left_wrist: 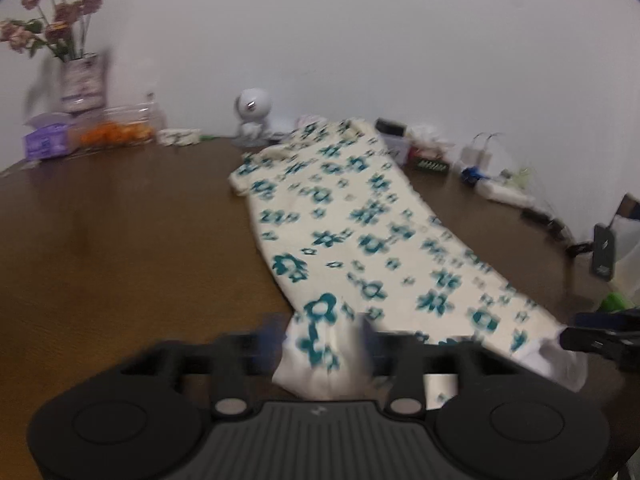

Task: Fold clothes
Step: 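Pinch the shirt hem with both grippers and lift it up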

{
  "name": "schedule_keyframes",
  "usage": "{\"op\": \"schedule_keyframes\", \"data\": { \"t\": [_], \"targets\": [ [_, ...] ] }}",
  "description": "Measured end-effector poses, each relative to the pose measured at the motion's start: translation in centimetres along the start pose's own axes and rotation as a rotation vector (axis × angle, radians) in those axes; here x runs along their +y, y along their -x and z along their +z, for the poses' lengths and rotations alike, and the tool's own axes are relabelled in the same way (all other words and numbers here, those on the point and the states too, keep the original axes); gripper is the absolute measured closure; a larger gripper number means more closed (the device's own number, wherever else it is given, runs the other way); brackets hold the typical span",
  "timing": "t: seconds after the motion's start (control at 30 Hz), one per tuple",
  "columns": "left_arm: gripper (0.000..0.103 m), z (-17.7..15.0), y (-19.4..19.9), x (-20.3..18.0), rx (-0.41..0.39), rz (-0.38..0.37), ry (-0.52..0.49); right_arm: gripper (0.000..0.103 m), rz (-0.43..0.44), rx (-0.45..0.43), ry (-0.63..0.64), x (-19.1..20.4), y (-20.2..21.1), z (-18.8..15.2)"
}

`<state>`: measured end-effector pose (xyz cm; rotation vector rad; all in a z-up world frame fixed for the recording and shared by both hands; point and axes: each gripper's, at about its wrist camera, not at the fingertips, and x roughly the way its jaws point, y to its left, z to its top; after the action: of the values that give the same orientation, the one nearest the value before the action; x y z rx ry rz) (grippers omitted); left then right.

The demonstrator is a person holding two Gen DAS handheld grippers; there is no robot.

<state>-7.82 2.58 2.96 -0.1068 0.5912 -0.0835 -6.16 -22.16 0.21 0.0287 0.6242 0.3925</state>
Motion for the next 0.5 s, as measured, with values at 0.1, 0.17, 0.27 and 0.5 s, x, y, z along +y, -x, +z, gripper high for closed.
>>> {"op": "schedule_keyframes", "data": {
  "t": [0.1,0.17,0.27,0.5],
  "targets": [
    [0.030,-0.4,2.2,-1.1,-0.001,-0.059,-0.040,0.034,-0.016,0.007,0.031,0.0,1.4,-1.2],
    [0.014,-0.8,3.2,-2.8,-0.018,-0.085,-0.119,0.035,-0.008,0.027,0.033,-0.2,1.5,-1.8],
    [0.014,-2.2,2.9,-5.8,-0.011,-0.084,-0.272,0.059,0.007,0.060,0.032,-0.4,1.4,-2.8],
    [0.021,-3.7,1.6,-7.2,0.067,-0.030,-0.307,0.083,0.000,0.041,0.051,0.1,0.9,-3.5]
  ]
}}
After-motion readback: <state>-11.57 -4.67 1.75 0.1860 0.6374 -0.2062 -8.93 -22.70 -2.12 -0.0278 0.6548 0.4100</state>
